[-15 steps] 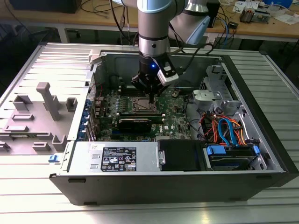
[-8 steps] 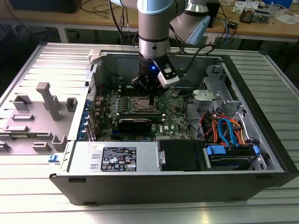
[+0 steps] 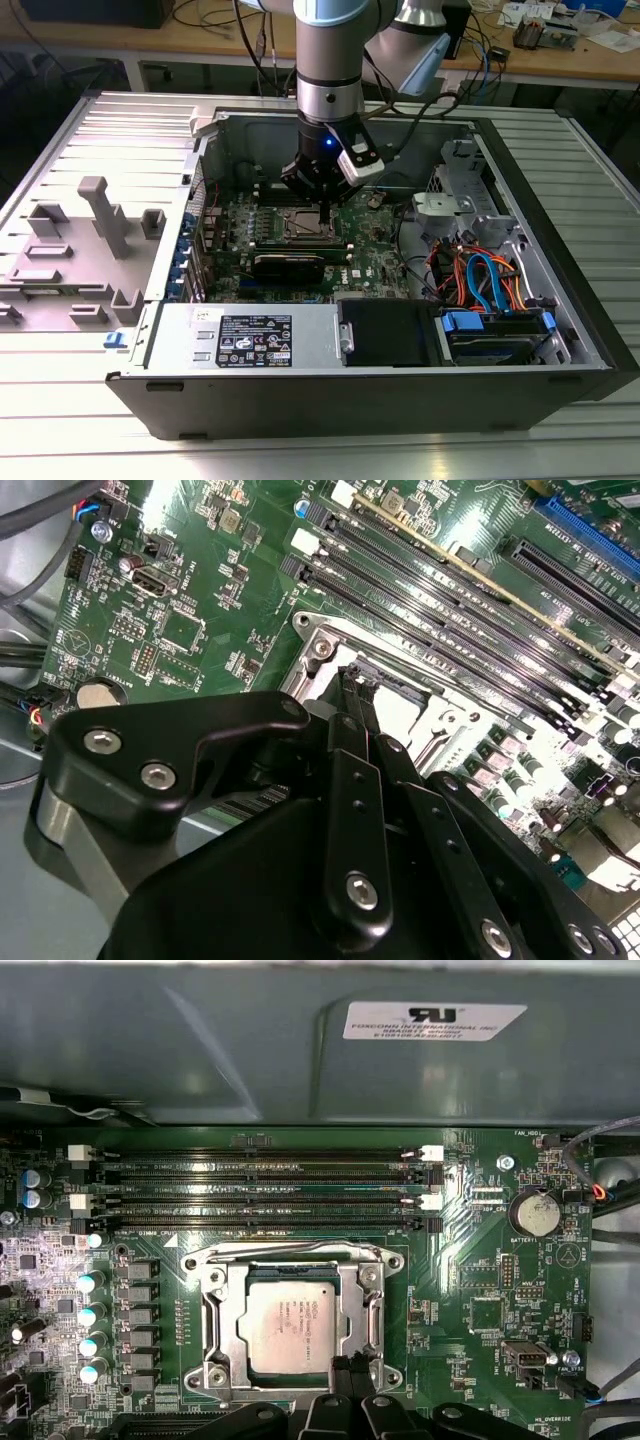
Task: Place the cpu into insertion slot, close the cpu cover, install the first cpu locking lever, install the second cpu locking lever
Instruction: 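Install the second cpu locking lever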
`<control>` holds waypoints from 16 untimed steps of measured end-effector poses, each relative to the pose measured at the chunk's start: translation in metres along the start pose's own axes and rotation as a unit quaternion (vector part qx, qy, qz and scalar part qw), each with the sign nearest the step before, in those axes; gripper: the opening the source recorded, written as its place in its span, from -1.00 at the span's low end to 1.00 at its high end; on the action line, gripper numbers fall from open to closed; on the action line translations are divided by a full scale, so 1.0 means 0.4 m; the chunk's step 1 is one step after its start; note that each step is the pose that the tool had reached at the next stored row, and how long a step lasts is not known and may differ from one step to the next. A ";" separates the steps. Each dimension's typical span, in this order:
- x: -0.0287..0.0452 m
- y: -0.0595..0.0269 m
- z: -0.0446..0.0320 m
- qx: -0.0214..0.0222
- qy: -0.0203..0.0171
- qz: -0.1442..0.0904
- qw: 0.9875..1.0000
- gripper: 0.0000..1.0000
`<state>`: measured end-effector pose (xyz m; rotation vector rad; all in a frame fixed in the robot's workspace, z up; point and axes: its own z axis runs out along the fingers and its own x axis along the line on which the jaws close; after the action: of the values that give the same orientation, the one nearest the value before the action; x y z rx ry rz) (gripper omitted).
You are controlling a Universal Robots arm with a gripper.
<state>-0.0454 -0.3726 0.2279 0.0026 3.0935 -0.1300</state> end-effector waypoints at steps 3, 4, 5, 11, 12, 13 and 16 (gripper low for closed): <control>0.000 0.000 0.000 0.000 0.000 0.000 1.000 -0.79; 0.000 0.000 0.000 0.000 0.000 0.000 1.000 -0.79; 0.000 0.000 0.000 0.000 0.000 0.000 1.000 -0.79; 0.000 0.000 -0.004 0.000 0.000 -0.003 1.000 -0.79; 0.000 0.000 -0.004 0.000 0.000 -0.005 1.000 -0.79; 0.000 -0.001 -0.004 0.000 -0.001 -0.008 1.000 -0.79; 0.000 -0.001 -0.004 0.000 -0.001 -0.009 1.000 -0.79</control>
<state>-0.0454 -0.3727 0.2296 -0.0263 3.0929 -0.1295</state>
